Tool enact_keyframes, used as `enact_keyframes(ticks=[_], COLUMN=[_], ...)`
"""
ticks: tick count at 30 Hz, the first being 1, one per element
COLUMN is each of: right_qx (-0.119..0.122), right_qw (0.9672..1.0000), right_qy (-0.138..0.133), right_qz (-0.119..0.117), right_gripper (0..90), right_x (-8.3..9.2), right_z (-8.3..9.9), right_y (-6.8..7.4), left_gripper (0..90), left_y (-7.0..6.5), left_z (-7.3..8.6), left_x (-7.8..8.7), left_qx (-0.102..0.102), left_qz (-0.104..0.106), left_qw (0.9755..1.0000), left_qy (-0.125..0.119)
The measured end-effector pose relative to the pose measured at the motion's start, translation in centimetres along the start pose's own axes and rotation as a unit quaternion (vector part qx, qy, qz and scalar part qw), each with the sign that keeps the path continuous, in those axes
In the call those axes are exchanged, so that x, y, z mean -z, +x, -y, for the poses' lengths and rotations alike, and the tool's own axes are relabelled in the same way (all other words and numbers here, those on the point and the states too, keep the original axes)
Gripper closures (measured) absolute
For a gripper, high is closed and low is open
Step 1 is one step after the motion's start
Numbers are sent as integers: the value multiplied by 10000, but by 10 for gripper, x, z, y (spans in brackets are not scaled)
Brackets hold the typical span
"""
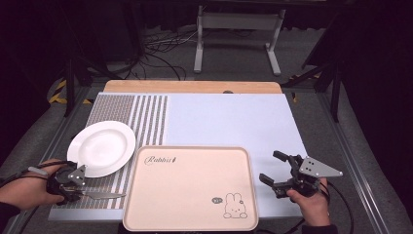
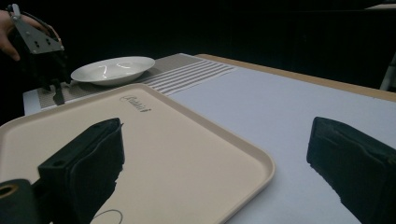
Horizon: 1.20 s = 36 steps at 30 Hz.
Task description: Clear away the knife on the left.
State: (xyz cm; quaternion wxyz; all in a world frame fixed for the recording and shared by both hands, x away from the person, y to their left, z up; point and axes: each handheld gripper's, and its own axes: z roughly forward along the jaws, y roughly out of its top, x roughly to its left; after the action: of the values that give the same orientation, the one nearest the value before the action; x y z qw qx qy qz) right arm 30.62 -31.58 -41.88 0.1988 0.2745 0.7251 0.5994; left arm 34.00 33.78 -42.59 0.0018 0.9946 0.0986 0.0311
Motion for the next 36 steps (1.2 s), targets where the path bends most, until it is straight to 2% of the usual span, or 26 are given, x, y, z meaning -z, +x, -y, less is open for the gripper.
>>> enact_keyframes(ticks=[1,4,6,8,10,11,12,16,17,21,28,33,36], right_qx=[-10,-17,-16,-35,-54,-65,-59,-76,-83,-83,-107,-102,-109], right_qw=[10000,10000,10000,10000,9999,9999,9999,9998,9998,9998,9997,9998,9998], right_qy=[-21,-44,-53,-70,-91,-98,-109,-136,-142,-131,-127,-104,-109], right_qz=[0,-5,-2,-15,-63,-80,-87,-108,-116,-147,-150,-164,-159], right_gripper=[48,50,51,50,50,50,50,50,50,50,51,50,51], right_x=[0,1,2,2,2,2,2,4,4,4,5,4,4], right_z=[0,0,0,0,0,1,1,1,1,2,2,2,2], right_y=[0,0,0,1,1,1,2,2,2,2,2,3,3], left_gripper=[500,540,632,697,729,729,754,790,792,793,797,798,798], left_y=[1,0,0,1,1,1,2,2,2,1,-2,-2,-3], left_z=[-1,-2,-6,-8,-8,-9,-10,-13,-14,-15,-17,-16,-15], left_x=[-1,-2,-1,-1,-1,-2,-2,-3,-3,-4,-3,-3,-3], left_qx=[-100,-162,-329,-457,-486,-554,-705,-838,-934,-1009,-1136,-1148,-1069], left_qz=[38,56,128,93,103,94,97,162,155,183,75,66,23], left_qw=[9999,9998,9991,9984,9982,9977,9965,9951,9941,9929,9910,9914,9922], left_qy=[34,87,240,312,342,381,440,502,523,602,699,631,643])
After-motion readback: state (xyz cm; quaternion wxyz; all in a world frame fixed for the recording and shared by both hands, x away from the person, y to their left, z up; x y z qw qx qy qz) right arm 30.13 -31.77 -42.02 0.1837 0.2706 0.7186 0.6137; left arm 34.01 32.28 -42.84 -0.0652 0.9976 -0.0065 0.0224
